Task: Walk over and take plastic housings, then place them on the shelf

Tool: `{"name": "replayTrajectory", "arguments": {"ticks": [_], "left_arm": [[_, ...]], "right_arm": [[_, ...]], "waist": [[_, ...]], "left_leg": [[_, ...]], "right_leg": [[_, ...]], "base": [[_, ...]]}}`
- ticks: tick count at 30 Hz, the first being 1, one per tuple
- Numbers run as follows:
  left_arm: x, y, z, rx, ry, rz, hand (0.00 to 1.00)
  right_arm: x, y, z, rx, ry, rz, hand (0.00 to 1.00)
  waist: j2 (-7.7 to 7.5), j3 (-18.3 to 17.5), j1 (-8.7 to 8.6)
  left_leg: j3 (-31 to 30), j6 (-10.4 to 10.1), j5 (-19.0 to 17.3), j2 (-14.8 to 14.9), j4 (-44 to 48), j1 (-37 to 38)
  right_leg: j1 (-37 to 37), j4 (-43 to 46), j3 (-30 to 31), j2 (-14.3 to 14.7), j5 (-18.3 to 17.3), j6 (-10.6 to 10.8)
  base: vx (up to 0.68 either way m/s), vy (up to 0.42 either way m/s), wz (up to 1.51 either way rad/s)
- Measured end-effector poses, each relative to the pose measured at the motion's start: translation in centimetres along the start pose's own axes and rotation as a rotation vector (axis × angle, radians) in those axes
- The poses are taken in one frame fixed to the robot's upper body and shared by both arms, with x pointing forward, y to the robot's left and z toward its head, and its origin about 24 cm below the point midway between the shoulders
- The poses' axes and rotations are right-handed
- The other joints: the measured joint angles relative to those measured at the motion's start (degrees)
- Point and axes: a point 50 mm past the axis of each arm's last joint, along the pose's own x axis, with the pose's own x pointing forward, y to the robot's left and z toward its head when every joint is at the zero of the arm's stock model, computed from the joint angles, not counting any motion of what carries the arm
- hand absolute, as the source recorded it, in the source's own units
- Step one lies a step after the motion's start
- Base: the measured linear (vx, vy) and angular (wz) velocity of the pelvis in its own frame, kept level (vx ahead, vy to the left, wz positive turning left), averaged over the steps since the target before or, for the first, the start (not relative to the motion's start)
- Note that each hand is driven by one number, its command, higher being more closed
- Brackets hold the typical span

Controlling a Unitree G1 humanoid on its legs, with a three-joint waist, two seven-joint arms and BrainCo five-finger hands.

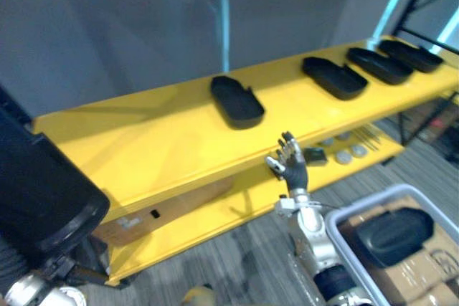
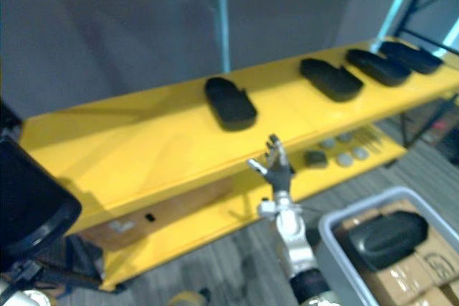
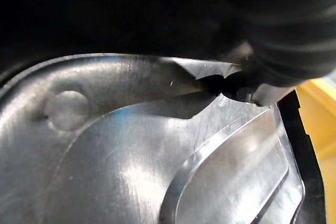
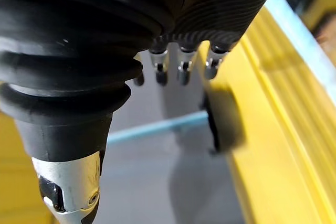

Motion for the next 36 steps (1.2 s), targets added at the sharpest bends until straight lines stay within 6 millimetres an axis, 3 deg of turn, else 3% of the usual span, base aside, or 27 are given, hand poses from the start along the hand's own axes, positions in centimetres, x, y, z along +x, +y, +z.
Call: {"name": "replayTrajectory", "arguments": {"ticks": [3,6,8,9,10,11,12,14,16,18,21,24,26,28,29,30,31,32,33,34,36], "left_arm": [[-0.1,-0.7,0.2,-0.046,0.005,-0.066,1.00],[-0.1,-1.8,0.5,-0.095,-0.013,-0.122,1.00],[0.4,-3.4,1.2,-0.156,-0.069,-0.196,1.00],[0.9,-4.9,1.7,-0.197,-0.109,-0.255,1.00],[1.6,-6.3,2.2,-0.230,-0.155,-0.315,1.00],[1.7,-6.4,2.2,-0.230,-0.158,-0.319,1.00],[1.6,-6.5,1.9,-0.223,-0.143,-0.325,1.00],[1.0,-6.8,1.4,-0.221,-0.104,-0.354,1.00],[0.5,-6.4,1.0,-0.217,-0.067,-0.373,1.00],[0.3,-6.1,0.7,-0.215,-0.043,-0.367,1.00],[-0.4,-5.6,0.4,-0.208,-0.011,-0.358,1.00],[-0.2,-5.5,0.7,-0.212,-0.030,-0.351,1.00],[0.2,-5.3,1.2,-0.215,-0.066,-0.341,1.00],[0.9,-5.3,1.8,-0.224,-0.108,-0.329,1.00],[1.2,-5.5,2.1,-0.239,-0.129,-0.333,1.00],[1.3,-5.8,2.4,-0.256,-0.139,-0.339,1.00],[1.4,-6.4,2.7,-0.276,-0.160,-0.369,1.00],[1.6,-6.5,2.9,-0.274,-0.175,-0.384,1.00],[1.9,-6.6,3.2,-0.264,-0.196,-0.407,1.00],[2.0,-6.7,3.2,-0.262,-0.203,-0.415,1.00],[2.1,-6.9,3.5,-0.273,-0.214,-0.415,1.00]], "right_arm": [[0.2,-1.0,0.3,-0.028,-0.014,-0.031,0.00],[0.2,-2.6,0.6,-0.059,-0.021,-0.073,0.00],[-0.4,-4.1,0.7,-0.070,-0.020,-0.150,0.00],[-1.0,-5.1,0.8,-0.070,-0.022,-0.208,0.00],[-2.0,-5.8,0.7,-0.067,-0.017,-0.251,0.00],[-2.1,-5.9,0.7,-0.067,-0.016,-0.254,0.00],[-2.4,-6.1,0.5,-0.068,-0.009,-0.250,0.00],[-3.0,-7.1,0.7,-0.076,-0.010,-0.263,0.00],[-3.3,-7.8,0.9,-0.098,-0.010,-0.242,0.00],[-3.5,-7.8,0.8,-0.099,-0.003,-0.220,0.00],[-4.3,-7.9,0.4,-0.105,0.018,-0.195,0.00],[-4.3,-7.8,0.6,-0.104,0.008,-0.178,0.00],[-4.1,-7.4,0.8,-0.097,-0.014,-0.171,0.00],[-3.9,-7.1,1.0,-0.081,-0.033,-0.181,0.00],[-3.9,-7.1,1.3,-0.075,-0.048,-0.203,0.00],[-3.8,-7.3,1.7,-0.078,-0.068,-0.220,0.00],[-3.9,-7.5,1.8,-0.078,-0.085,-0.251,0.00],[-3.8,-7.4,1.9,-0.084,-0.090,-0.251,0.00],[-3.7,-7.1,2.1,-0.089,-0.100,-0.254,0.00],[-3.7,-6.9,2.1,-0.088,-0.105,-0.253,0.00],[-3.5,-6.5,2.3,-0.099,-0.117,-0.242,0.00]], "waist": [[0.32,0.7,-0.85],[1.38,2.2,-2.13],[0.84,2.4,-3.83],[0.14,3.0,-4.97],[-1.38,4.2,-6.39],[-1.76,4.4,-6.57],[-2.38,5.0,-6.68],[-0.85,6.0,-6.93],[2.30,7.9,-7.05],[2.83,8.0,-7.20],[3.57,8.2,-8.47],[2.79,8.3,-8.09],[1.70,8.1,-7.96],[-0.59,7.8,-7.94],[-2.00,8.0,-8.06],[-1.90,8.1,-8.15],[-1.28,8.0,-8.33],[-1.44,8.0,-8.31],[-1.61,8.0,-8.39],[-1.26,8.2,-8.54],[-0.88,8.1,-9.58]], "left_leg": [[-0.1,-0.2,0.9,-0.5,1.3,-1.2],[-1.9,-0.2,1.0,-0.7,1.6,-1.2],[-5.7,-0.3,2.3,-1.3,0.7,-1.2],[-8.8,-0.6,3.9,-1.7,-1.2,-1.2],[-12.1,-1.5,6.0,-2.6,-3.3,-1.3],[-12.4,-1.7,6.2,-2.8,-3.5,-1.3],[-12.6,-2.4,6.7,-2.9,-3.5,-1.5],[-11.9,-3.3,7.4,-1.6,-3.0,-2.0],[-10.8,-4.5,8.2,1.5,-3.4,-1.8],[-9.3,-4.6,9.0,2.6,-4.3,-1.0],[-6.0,-3.8,9.5,4.6,-5.4,0.1],[-2.0,-3.7,9.5,4.6,-4.9,-0.2],[-0.8,-3.5,9.4,2.7,-4.3,-0.4],[-0.3,-1.7,8.0,-0.2,-2.4,-1.5],[-0.1,-0.3,6.2,-2.2,-0.5,-1.8],[-0.1,-0.4,4.9,-2.7,0.6,-1.8],[-0.8,1.0,3.8,-2.8,1.5,-1.3],[-0.6,1.3,3.2,-2.8,1.2,-0.7],[-0.6,2.2,2.7,-2.8,0.6,1.0],[-0.8,3.0,2.6,-2.3,0.4,1.9],[-1.7,4.4,1.5,-1.2,-0.3,4.1]], "right_leg": [[0.0,3.6,0.7,-1.2,-1.3,-0.7],[-0.6,8.2,9.5,-2.2,-2.8,-2.0],[-1.1,11.5,17.6,-2.0,-5.2,-5.0],[-1.4,13.8,22.4,-1.5,-7.9,-6.1],[-1.4,14.9,28.6,0.6,-14.4,-6.1],[-1.3,14.9,28.5,0.7,-15.4,-6.3],[-1.1,14.8,28.8,0.6,-17.1,-5.1],[-0.7,14.7,28.7,2.0,-17.4,-3.7],[-0.7,14.0,29.7,4.6,-17.4,-1.8],[-0.6,13.5,30.3,5.0,-18.0,1.0],[-0.3,14.1,30.5,5.5,-19.2,0.8],[-1.0,14.1,31.4,4.2,-19.6,1.2],[-1.0,14.0,31.6,2.2,-19.7,1.4],[-0.8,14.0,31.7,0.1,-20.3,-0.6],[0.1,13.8,31.6,-1.2,-20.5,-4.2],[-0.4,17.3,31.7,-1.9,-18.5,-5.9],[-5.6,28.3,33.8,-3.4,-13.9,-5.6],[-7.6,32.3,35.2,-3.9,-12.0,-5.6],[-10.4,38.4,36.9,-4.9,-7.3,-5.3],[-11.7,40.9,37.6,-5.2,-5.7,-5.1],[-14.7,44.6,37.9,-3.4,-13.6,-5.1]], "base": [[0.08,0.068,0.53],[0.09,0.163,0.46],[0.11,0.233,0.97],[0.02,0.111,1.48],[0.00,0.032,1.31],[-0.07,-0.114,0.81],[-0.11,-0.149,0.20],[-0.16,-0.130,0.08],[-0.21,-0.091,-0.25],[-0.17,-0.063,-0.22],[-0.12,0.003,-0.03],[-0.03,0.087,-0.11],[0.09,0.102,-0.06],[0.17,0.102,0.14],[0.22,0.099,0.15],[0.20,0.214,0.28],[0.12,0.215,0.17],[0.07,0.267,0.15],[0.06,0.153,-0.05],[0.06,0.134,-0.04],[-0.02,0.046,0.17]]}}
